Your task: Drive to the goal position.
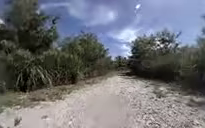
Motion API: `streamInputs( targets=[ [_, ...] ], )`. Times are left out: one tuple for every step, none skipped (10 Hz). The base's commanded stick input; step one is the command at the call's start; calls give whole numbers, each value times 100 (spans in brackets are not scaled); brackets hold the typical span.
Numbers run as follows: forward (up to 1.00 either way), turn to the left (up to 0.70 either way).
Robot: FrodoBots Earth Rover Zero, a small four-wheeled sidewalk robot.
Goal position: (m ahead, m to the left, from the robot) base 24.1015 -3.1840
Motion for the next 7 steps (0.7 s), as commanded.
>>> streamInputs(
  targets=[
    [85,0],
    [85,0],
    [85,0],
    [85,-20],
    [85,-25],
    [85,-10],
    [85,0]
  ],
)
